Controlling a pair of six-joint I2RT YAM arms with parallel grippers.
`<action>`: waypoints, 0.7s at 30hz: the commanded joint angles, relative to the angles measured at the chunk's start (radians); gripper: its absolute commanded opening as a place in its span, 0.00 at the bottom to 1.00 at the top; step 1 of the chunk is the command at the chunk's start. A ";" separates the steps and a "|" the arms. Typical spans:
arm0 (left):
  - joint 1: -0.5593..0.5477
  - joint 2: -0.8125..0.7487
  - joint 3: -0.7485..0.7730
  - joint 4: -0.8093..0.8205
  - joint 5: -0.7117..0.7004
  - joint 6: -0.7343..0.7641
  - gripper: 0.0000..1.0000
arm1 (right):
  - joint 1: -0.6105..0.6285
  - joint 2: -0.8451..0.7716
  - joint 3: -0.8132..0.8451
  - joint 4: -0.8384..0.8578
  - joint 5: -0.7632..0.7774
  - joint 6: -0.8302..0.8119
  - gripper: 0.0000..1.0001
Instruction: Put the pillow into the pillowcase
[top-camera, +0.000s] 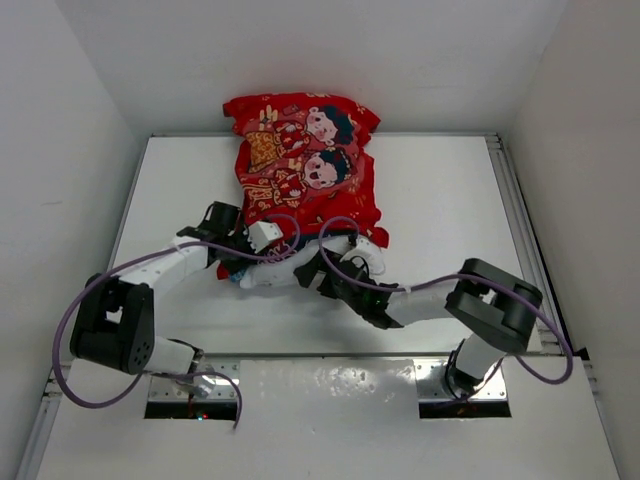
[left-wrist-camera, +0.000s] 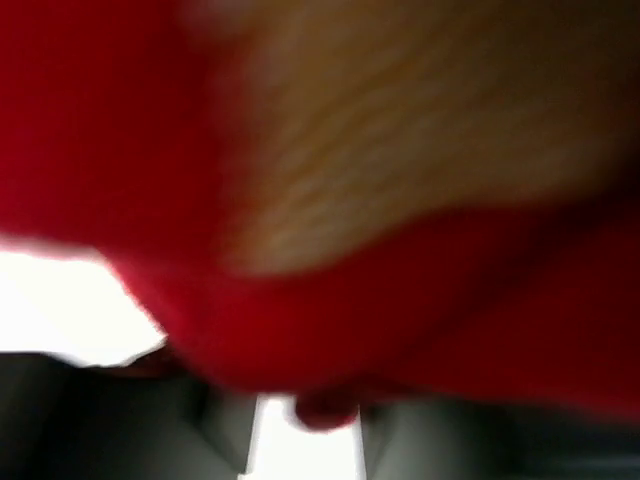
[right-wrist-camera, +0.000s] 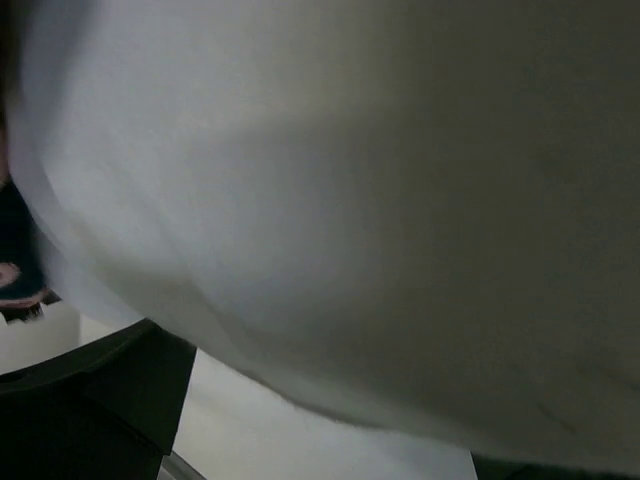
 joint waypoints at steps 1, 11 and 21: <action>0.010 0.014 0.086 -0.025 0.181 0.013 0.25 | -0.005 0.068 0.117 0.205 0.050 0.045 0.99; -0.016 -0.001 0.503 -0.566 0.422 0.118 0.00 | -0.163 0.139 0.323 0.368 0.125 -0.113 0.00; -0.067 -0.009 0.731 -0.860 0.566 0.235 0.00 | -0.146 0.136 0.545 0.275 0.442 -0.372 0.00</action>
